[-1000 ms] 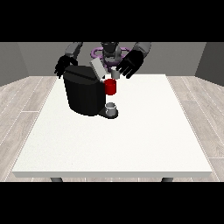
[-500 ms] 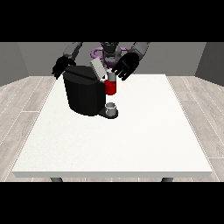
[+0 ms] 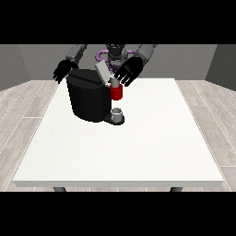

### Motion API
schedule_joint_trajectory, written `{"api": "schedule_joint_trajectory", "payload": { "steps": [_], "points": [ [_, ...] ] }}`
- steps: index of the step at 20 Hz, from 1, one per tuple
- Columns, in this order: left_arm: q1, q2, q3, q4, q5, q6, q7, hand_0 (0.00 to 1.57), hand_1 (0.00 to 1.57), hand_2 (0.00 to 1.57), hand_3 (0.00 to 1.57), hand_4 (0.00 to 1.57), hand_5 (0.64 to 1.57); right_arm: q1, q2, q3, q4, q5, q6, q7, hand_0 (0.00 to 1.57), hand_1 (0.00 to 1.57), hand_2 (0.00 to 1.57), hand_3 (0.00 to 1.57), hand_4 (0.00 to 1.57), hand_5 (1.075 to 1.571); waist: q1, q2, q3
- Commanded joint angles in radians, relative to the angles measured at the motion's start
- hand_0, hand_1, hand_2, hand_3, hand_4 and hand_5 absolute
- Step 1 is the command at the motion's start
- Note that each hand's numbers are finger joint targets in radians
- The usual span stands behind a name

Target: Insert the coffee pod into the coffee machine and close the lid

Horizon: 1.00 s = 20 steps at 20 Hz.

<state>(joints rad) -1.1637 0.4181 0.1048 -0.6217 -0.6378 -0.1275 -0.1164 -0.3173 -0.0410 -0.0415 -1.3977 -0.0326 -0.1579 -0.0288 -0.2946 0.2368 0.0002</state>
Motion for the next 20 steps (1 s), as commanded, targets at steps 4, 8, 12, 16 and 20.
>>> {"api": "schedule_joint_trajectory", "payload": {
  "steps": [4,8,12,16,20],
  "points": [
    [0.022,0.012,0.009,0.019,-0.007,0.004,-0.028,1.16,1.16,1.24,1.18,0.51,1.571,0.014,0.0,-0.002,-0.018,-0.005,0.004,-0.02,0.0,0.0,0.0,0.0,0.53,1.571,0.002,0.02,-0.0001],
    [-0.033,0.033,0.015,0.002,-0.004,-0.032,-0.019,1.21,1.21,1.26,1.19,0.49,1.571,0.006,0.002,-0.035,0.032,-0.026,0.012,-0.091,0.0,0.0,0.0,0.0,0.46,1.571,0.013,0.044,0.0003],
    [0.0,-0.009,-0.005,0.025,-0.026,-0.019,0.013,1.23,1.23,1.27,1.18,0.48,1.571,0.007,0.006,-0.002,0.001,0.002,-0.006,-0.024,0.0,0.0,0.0,0.0,0.45,1.571,0.009,0.002,-0.0001],
    [0.014,-0.011,0.007,0.032,-0.021,-0.004,0.001,1.2,1.2,1.24,1.14,0.47,1.571,0.008,-0.008,-0.015,0.001,-0.005,0.002,-0.027,0.0,0.0,0.0,0.0,0.42,1.571,0.007,0.024,-0.0001],
    [-0.025,0.033,0.014,0.041,-0.027,-0.033,-0.01,1.13,1.13,1.17,1.03,0.44,1.571,-0.001,0.022,0.018,-0.021,0.017,-0.026,-0.006,0.0,0.0,0.0,0.0,0.43,1.571,-0.005,0.032,-0.0002]
  ]
}}
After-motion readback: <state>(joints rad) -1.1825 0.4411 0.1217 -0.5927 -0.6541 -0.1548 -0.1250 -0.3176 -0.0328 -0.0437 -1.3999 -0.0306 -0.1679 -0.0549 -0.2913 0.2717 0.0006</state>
